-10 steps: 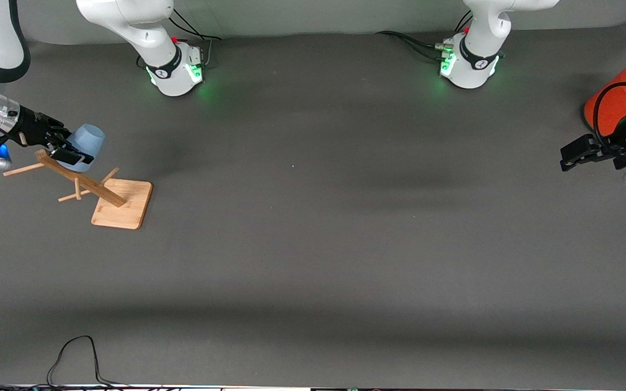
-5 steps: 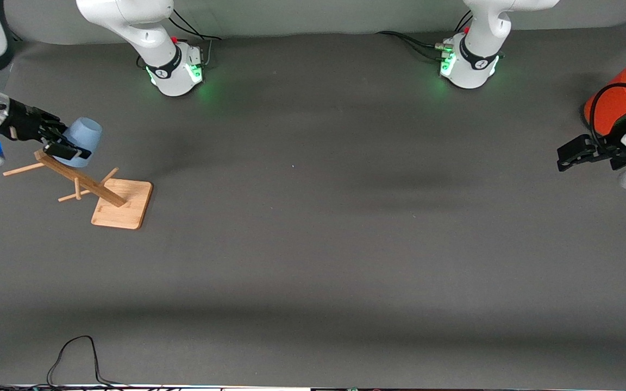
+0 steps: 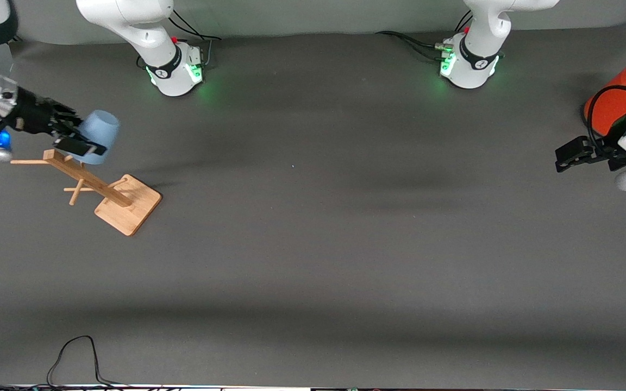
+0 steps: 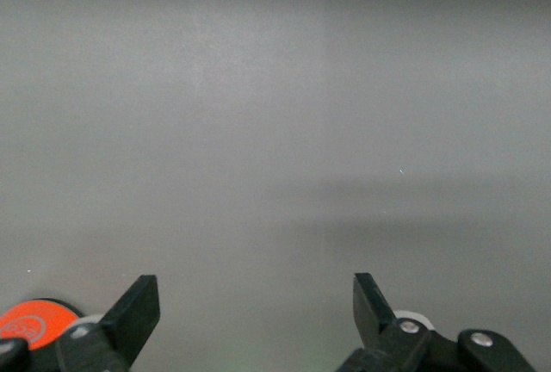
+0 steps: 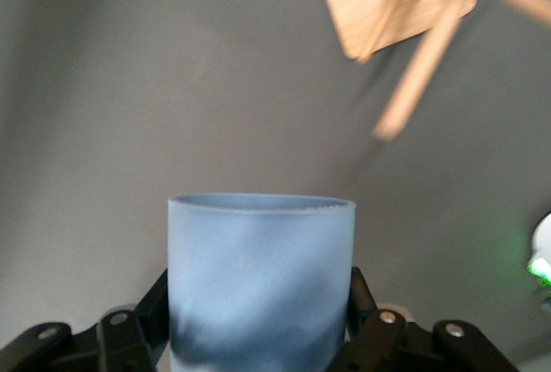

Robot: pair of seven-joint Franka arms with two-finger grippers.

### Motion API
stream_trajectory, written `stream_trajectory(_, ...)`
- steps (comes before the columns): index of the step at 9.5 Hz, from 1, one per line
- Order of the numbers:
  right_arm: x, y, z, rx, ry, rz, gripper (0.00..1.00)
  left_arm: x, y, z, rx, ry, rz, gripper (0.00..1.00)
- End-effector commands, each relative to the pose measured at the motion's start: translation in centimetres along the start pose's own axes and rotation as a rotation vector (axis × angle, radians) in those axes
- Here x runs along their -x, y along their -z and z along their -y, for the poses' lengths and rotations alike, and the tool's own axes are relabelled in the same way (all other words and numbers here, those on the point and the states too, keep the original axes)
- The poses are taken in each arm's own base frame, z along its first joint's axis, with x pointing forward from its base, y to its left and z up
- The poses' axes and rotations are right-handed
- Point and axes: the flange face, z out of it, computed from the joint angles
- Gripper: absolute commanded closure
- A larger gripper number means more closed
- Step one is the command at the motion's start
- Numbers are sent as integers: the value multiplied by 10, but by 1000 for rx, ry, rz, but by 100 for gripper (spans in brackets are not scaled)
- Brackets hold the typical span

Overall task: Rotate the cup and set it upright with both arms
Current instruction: 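Slide the blue cup off the peg with the right gripper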

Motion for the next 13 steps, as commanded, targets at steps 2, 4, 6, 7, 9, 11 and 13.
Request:
stream_trajectory(2, 76, -12, 86, -74, -75, -30, 42, 1, 2, -5, 2, 3, 6, 0)
stream_trajectory(4, 125, -48, 154, -106, -38, -42, 41, 1, 3, -8, 2, -3, 6, 0)
stream_trajectory(6, 166, -110, 209, -106, -92, -113, 41, 2, 4, -10, 4, -7, 8, 0)
stream_trajectory(7, 185, -142, 229, -102, -152, -136, 42, 2, 6, -12, 4, -16, 3, 0)
stream_trajectory(9, 228, -213, 246, -74, -222, -183, 41, 3, -1, -30, -5, -44, 18, 0)
stream_trajectory(11, 267, -288, 245, -38, -337, -233, 41, 5, -2, -28, 0, -44, 39, 0)
stream_trajectory(13, 295, -365, 228, -1, -496, -284, 41, 8, -4, -23, 9, -45, 67, 0)
